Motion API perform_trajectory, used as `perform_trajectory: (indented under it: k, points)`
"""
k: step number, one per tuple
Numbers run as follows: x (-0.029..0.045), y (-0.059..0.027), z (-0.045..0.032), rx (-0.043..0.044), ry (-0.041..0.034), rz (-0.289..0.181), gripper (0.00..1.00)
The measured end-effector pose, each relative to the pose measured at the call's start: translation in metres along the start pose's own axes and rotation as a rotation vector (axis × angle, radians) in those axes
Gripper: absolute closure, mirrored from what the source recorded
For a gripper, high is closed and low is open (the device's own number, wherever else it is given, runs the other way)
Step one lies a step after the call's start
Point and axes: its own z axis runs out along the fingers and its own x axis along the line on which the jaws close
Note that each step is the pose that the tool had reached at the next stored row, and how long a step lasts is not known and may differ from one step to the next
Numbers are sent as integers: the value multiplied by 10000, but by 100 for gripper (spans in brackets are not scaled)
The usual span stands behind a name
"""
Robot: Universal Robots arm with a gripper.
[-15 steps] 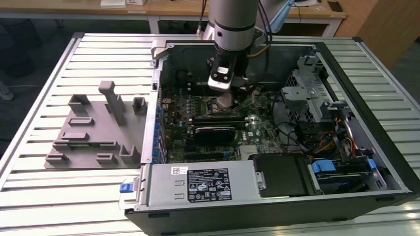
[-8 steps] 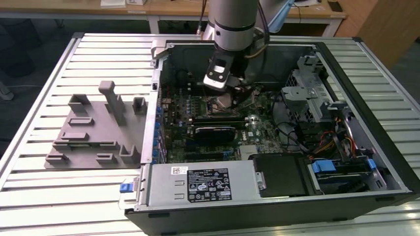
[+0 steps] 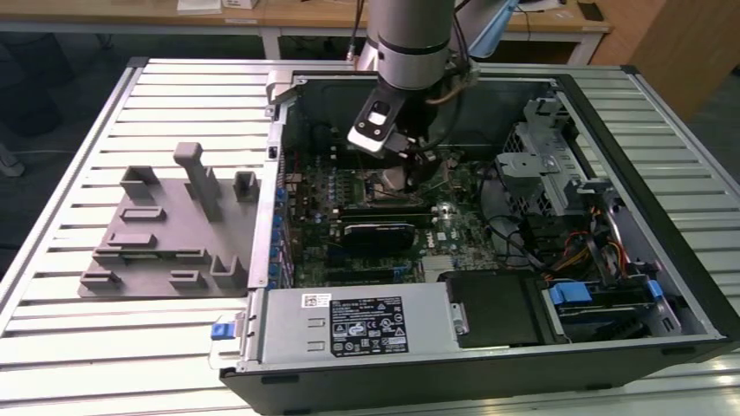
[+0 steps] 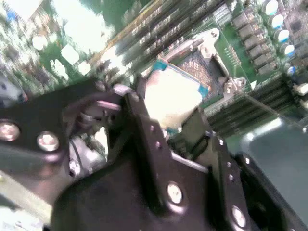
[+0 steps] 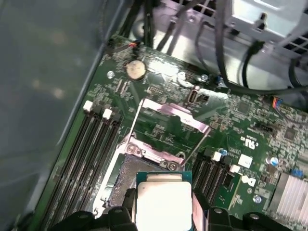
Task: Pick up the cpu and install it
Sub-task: 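Place the cpu into insertion slot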
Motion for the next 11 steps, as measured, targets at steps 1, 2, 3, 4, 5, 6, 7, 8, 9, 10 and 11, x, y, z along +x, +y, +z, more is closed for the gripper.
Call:
perform_trajectory:
  k: [1,2,3,4,5,6,7,8,9,10,11]
  points:
    - [0,0,0,3,-8,146,46]
    - [0,0,0,6,-16,293,46]
    - [0,0,0,9,-24,441,46]
    - [0,0,1,12,-32,593,46]
    - [0,0,1,15,-40,743,46]
    - [0,0,1,19,-48,902,46]
    - [0,0,1,21,-56,1046,46]
    - [0,0,1,25,-64,1193,46]
    - [0,0,2,28,-72,1338,46]
    - [0,0,2,31,-80,1485,46]
    - [0,0,2,34,-88,1628,46]
